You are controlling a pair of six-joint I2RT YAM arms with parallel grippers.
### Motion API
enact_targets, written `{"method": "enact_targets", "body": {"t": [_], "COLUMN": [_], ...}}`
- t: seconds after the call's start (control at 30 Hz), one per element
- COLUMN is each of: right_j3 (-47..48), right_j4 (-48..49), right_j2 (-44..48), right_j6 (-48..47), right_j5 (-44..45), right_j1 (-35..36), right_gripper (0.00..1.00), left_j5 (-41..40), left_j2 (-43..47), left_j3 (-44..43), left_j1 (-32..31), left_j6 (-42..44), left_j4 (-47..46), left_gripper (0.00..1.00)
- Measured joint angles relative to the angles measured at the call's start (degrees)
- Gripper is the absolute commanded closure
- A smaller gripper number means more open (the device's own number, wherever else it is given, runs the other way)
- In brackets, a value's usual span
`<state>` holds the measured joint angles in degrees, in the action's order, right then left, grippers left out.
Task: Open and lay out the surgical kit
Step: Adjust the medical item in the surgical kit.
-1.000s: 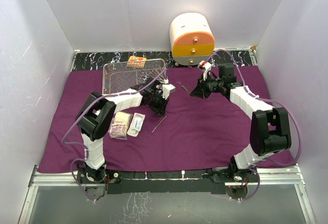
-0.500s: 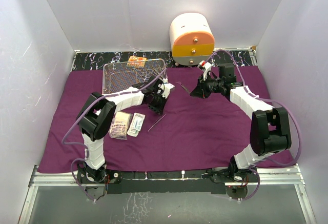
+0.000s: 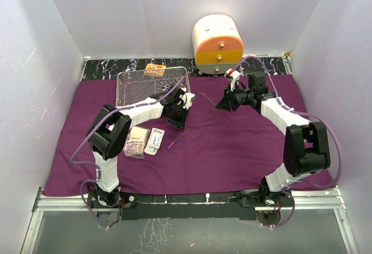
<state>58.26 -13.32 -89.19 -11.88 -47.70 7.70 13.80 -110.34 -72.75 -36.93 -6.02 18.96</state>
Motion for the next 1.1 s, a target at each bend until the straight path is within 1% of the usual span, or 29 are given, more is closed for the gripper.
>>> {"method": "enact_targets", "body": {"t": [0.23,0.47,0.73,1.1], "right_j3": [0.0,0.0,0.0,0.0], "right_j4": [0.0,0.0,0.0,0.0], "right_j2": [0.0,0.0,0.0,0.0], "right_j6": [0.0,0.0,0.0,0.0], "right_j5": [0.0,0.1,0.2,0.2], "right_j1": [-0.1,-0.4,-0.4,-0.4], "right_gripper": [1.0,1.0,1.0,1.0], "left_j5": [-0.5,-0.9,-0.9,-1.0], "left_j2": [0.1,2.1,4.0,4.0], "left_j3": [1.0,3.0,3.8,5.0], "left_j1": [0.0,0.0,0.0,-0.7], "left_j6": [-4.2,-4.6,-3.6,-2.3], "left_j4": [-0.4,-1.1,-2.6,-2.6], "left_gripper": [1.0,1.0,0.92,0.85]}}
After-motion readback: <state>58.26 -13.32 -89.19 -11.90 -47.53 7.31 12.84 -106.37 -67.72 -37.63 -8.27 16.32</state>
